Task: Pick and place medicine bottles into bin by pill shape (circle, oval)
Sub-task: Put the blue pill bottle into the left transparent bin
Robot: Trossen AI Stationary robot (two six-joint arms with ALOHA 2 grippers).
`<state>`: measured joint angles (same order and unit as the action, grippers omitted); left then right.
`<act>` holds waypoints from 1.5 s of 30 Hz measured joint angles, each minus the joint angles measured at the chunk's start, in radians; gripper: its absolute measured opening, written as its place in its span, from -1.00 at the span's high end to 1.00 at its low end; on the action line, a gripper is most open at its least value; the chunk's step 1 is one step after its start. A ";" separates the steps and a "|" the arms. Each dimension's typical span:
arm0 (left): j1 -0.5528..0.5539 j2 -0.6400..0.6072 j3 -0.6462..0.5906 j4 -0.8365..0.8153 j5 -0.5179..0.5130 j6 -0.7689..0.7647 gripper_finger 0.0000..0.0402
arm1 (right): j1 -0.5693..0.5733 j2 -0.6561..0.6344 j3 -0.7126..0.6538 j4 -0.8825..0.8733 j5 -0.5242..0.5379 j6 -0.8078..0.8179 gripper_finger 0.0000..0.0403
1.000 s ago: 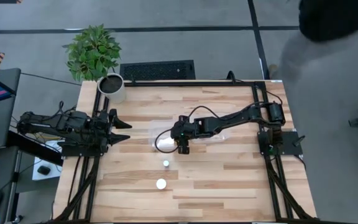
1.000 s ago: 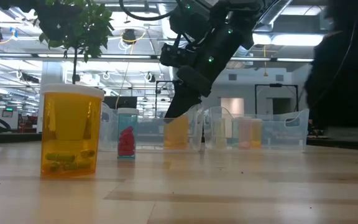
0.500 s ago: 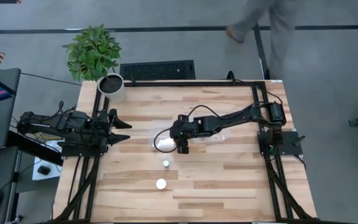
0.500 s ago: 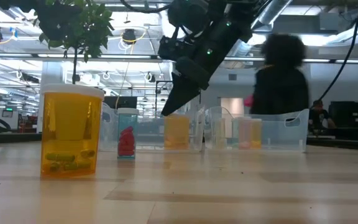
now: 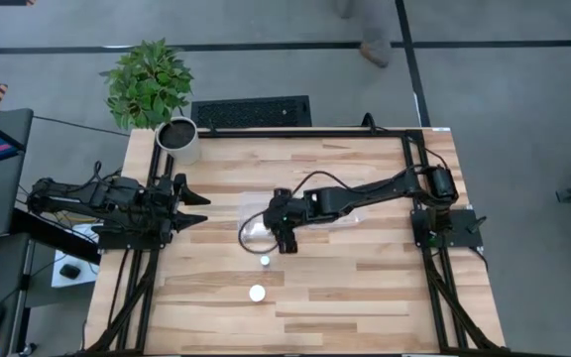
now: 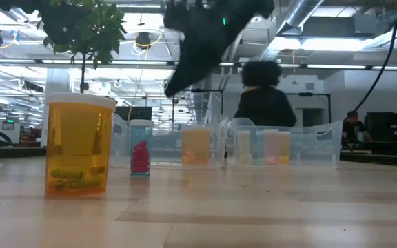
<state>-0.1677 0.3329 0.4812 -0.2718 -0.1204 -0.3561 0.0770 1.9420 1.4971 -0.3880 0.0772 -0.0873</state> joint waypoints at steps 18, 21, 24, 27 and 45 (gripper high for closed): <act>0.000 0.000 0.000 0.000 0.000 0.000 -0.17 | 0.152 0.010 -0.032 0.210 -0.025 -0.011 -0.14; 0.000 0.000 0.000 0.000 0.000 0.000 -0.17 | 0.162 0.010 -0.068 0.270 -0.025 -0.010 -0.14; 0.000 0.000 0.000 0.000 0.000 0.000 -0.17 | 0.168 0.011 -0.082 0.270 -0.026 0.004 -0.14; 0.000 0.000 0.000 0.000 0.000 0.000 -0.17 | 0.167 0.011 -0.101 0.312 -0.026 0.016 -0.14; 0.000 0.000 0.000 0.000 0.000 0.000 -0.17 | 0.173 0.010 -0.230 0.516 -0.028 0.042 -0.14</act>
<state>-0.1677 0.3328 0.4813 -0.2718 -0.1204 -0.3557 0.2501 1.9522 1.2667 0.1278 0.0490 -0.0449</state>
